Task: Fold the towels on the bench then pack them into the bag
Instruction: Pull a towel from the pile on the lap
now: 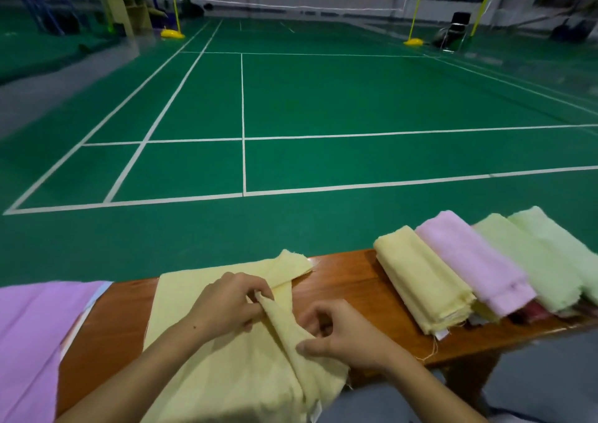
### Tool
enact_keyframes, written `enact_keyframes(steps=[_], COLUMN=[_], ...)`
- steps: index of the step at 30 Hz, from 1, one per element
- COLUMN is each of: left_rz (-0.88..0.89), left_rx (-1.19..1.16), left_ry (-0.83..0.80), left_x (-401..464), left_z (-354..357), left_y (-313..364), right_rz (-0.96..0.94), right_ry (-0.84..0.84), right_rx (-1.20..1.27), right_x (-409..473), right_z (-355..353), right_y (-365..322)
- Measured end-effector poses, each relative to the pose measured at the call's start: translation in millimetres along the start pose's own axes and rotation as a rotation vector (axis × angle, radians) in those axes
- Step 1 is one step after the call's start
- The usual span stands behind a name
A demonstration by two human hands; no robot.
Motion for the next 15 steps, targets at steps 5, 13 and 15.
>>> enact_keyframes(steps=[5, 13, 15], left_rz=[0.036, 0.102, 0.092], left_rx=[-0.125, -0.172, -0.149], left_ry=[0.019, -0.083, -0.07], left_x=[-13.8, -46.4, -48.7], left_z=[-5.0, 2.3, 4.6], left_y=[-8.0, -9.3, -12.6], right_rz=[-0.039, -0.209, -0.261], right_ry=[-0.054, 0.16, 0.225], right_rx=[0.013, -0.184, -0.169], right_x=[-23.0, -6.5, 7.1], right_z=[-11.8, -6.7, 0.0], right_y=[3.8, -9.1, -14.7])
Point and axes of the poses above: each hand's wrist, its own x-axis towards the middle knuckle, its own z-axis out of the palm, y = z × x, the point moved 5 cm from there along x, towards the middle knuckle, and after that the axes turned 14 degrees about x, right-handed, at the moved point
